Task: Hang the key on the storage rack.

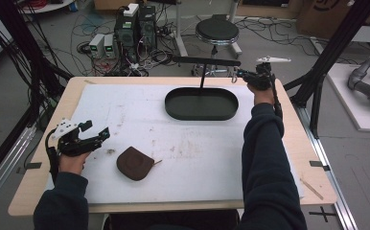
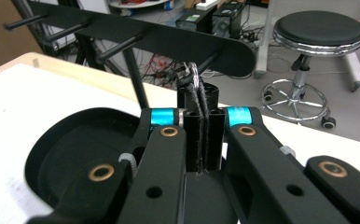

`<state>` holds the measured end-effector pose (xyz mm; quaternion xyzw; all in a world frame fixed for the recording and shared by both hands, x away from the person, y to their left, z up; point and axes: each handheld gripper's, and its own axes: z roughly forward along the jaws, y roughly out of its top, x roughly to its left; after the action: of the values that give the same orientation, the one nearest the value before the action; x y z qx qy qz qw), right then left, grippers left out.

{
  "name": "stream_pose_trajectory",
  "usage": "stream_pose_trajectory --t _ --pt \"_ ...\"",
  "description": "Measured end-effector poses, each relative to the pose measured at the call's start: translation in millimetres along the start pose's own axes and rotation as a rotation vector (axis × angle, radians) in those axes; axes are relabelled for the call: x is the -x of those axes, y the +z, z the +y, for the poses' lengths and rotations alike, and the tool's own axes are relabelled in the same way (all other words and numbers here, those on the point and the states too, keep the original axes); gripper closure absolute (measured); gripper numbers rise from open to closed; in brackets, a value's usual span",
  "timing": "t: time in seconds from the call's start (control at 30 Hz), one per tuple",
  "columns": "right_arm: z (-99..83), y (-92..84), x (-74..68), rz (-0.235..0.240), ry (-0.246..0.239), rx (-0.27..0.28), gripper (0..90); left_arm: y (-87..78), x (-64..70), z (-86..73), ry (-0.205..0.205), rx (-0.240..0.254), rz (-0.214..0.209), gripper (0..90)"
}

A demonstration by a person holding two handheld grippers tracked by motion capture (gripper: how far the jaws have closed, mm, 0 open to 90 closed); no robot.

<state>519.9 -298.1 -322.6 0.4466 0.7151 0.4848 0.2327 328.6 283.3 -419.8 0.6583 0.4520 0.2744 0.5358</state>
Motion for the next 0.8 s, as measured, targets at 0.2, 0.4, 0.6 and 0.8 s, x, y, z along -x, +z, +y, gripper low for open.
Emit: stream_pose_trajectory --t 0.2,0.4,0.6,0.8 --pt "-1.6 8.8 -3.3 -0.07 0.032 0.03 88.8 -1.6 -1.0 -0.5 -0.002 0.001 0.003 21.1" --pt "-4.3 10.1 -4.5 -0.159 0.073 0.018 62.6 -2.3 -1.3 -1.0 -0.007 0.002 0.004 21.1" --pt "2.1 -26.0 -12.0 -0.057 -0.026 -0.002 49.9 -2.7 -1.7 0.2 -0.012 0.009 0.019 21.1" --pt "8.2 -56.8 -29.9 0.038 -0.118 -0.048 32.3 -3.6 -0.3 2.1 -0.033 0.027 -0.012 21.1"
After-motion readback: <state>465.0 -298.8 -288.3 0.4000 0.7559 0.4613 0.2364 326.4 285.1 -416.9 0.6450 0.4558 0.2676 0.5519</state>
